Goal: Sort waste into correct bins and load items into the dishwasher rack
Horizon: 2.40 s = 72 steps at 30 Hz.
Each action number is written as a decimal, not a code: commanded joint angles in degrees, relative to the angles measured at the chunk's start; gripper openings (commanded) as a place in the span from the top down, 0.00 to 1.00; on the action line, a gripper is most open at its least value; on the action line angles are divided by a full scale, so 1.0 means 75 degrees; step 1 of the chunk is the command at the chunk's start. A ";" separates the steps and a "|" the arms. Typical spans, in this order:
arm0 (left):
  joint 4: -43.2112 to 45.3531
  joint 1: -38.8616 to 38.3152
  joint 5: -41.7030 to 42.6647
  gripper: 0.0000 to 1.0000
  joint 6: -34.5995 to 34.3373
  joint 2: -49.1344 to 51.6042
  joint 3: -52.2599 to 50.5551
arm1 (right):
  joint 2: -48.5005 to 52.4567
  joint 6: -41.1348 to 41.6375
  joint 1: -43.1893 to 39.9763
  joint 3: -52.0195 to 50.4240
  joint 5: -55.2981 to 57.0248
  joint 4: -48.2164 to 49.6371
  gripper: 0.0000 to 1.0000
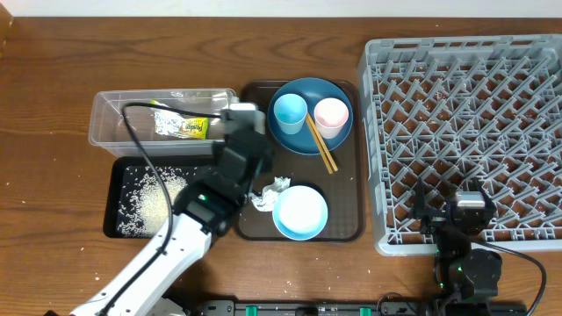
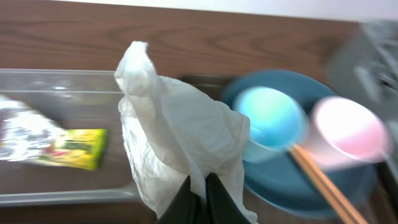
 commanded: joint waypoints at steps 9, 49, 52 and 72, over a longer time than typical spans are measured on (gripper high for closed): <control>0.0901 0.2308 -0.0376 0.93 0.0149 0.1058 0.0073 | -0.0026 -0.0073 -0.0050 -0.0012 -0.0029 -0.0035 0.01; -0.5275 -0.0743 0.1355 0.29 -0.2923 -0.2378 0.0029 | -0.0026 -0.0073 -0.0047 -0.0012 -0.0029 -0.0032 0.01; -0.5135 -0.1186 0.1349 0.25 -0.2952 -0.2057 0.0029 | -0.0026 -0.0073 -0.0047 -0.0012 -0.0029 -0.0032 0.01; -0.2570 -0.1361 0.1346 0.21 -0.2946 0.1218 0.0029 | -0.0020 -0.0073 -0.0047 -0.0012 -0.0029 -0.0035 0.01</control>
